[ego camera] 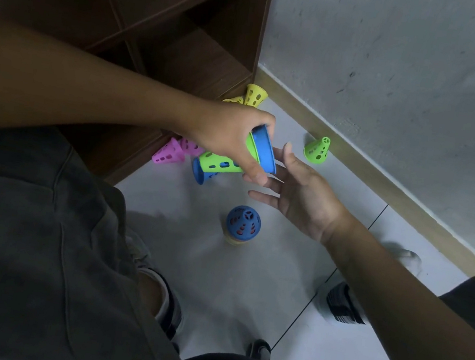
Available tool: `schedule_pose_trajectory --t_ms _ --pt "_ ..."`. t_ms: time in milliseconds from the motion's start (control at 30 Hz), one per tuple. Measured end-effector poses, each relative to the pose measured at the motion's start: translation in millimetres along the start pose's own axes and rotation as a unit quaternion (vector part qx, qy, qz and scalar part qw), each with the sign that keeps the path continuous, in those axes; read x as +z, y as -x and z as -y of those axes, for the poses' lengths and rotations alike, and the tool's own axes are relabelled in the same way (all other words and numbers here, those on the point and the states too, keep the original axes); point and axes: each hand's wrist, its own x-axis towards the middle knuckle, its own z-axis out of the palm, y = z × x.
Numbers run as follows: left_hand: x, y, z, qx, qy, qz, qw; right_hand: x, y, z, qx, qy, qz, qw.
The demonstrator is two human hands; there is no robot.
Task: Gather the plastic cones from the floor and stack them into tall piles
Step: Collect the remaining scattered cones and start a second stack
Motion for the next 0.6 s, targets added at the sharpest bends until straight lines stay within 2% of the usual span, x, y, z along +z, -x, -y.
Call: schedule_pose_trajectory --t_ms 367,600 --pt "-1 -12 5 -0.081 0.146 -0.085 0.982 11 1 7 -0.013 -0.05 -0.012 0.999" --pt "1 -8 4 -0.086 0.183 -0.013 0.979 16 -3 10 -0.03 -0.098 -0.075 0.992"
